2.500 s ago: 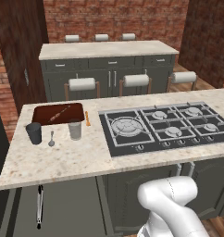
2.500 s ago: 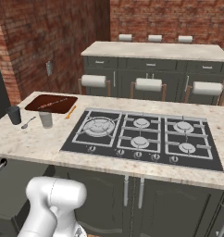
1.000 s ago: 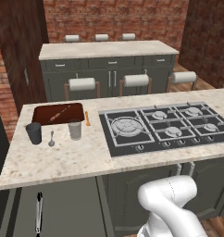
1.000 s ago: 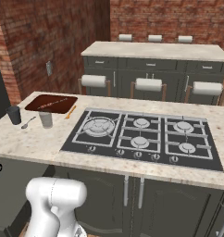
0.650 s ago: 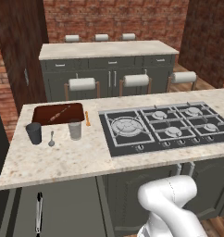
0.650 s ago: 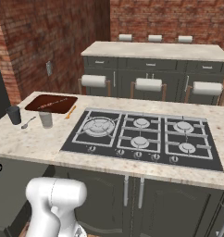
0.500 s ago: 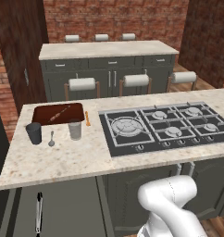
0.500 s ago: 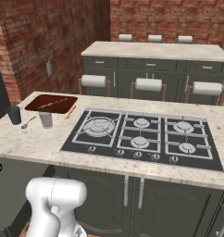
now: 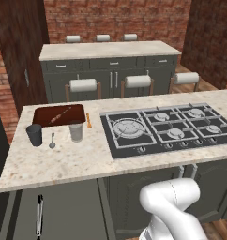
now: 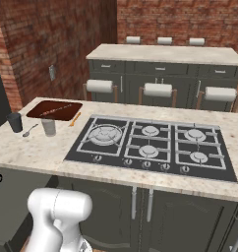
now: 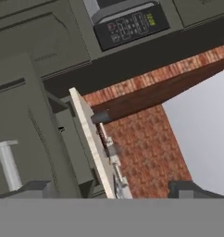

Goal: Take the tongs from the drawer on the left and place them on the dining counter next to the tray containing the kebab skewer.

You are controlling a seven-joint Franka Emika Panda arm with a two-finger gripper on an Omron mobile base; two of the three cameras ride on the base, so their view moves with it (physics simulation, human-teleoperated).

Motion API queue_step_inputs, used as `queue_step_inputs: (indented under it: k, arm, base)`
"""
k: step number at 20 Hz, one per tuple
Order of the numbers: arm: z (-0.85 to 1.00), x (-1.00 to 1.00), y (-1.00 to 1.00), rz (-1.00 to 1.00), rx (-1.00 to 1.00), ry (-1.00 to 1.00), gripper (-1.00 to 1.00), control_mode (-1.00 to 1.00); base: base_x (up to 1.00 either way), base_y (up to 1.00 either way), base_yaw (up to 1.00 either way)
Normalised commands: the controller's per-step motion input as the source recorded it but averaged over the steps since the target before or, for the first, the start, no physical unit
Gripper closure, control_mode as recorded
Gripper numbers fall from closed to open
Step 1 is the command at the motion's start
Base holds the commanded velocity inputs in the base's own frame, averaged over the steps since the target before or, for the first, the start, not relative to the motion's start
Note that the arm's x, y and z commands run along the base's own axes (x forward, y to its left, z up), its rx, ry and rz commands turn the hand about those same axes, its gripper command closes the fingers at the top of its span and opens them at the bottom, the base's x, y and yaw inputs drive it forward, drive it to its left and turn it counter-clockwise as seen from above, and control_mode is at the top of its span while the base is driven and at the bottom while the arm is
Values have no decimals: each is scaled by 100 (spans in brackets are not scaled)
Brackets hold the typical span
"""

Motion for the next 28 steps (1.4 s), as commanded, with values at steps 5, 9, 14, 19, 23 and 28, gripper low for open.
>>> queue_step_inputs:
  k: [5,9,14,19,23,28]
  arm:
    - [70,-18,-27,0,6,1,-100,-100]
    - [74,-2,-30,0,5,6,-100,-100]
    - [77,-1,-26,0,6,5,-100,-100]
    - [86,-5,-24,0,5,2,-100,-100]
    - [74,-1,-31,0,3,3,-100,-100]
    - [69,0,-36,0,3,5,-100,-100]
  base:
    - [0,0,0]
    - [0,0,0]
    - [0,0,0]
    - [0,0,0]
    - [0,0,0]
    - [0,0,0]
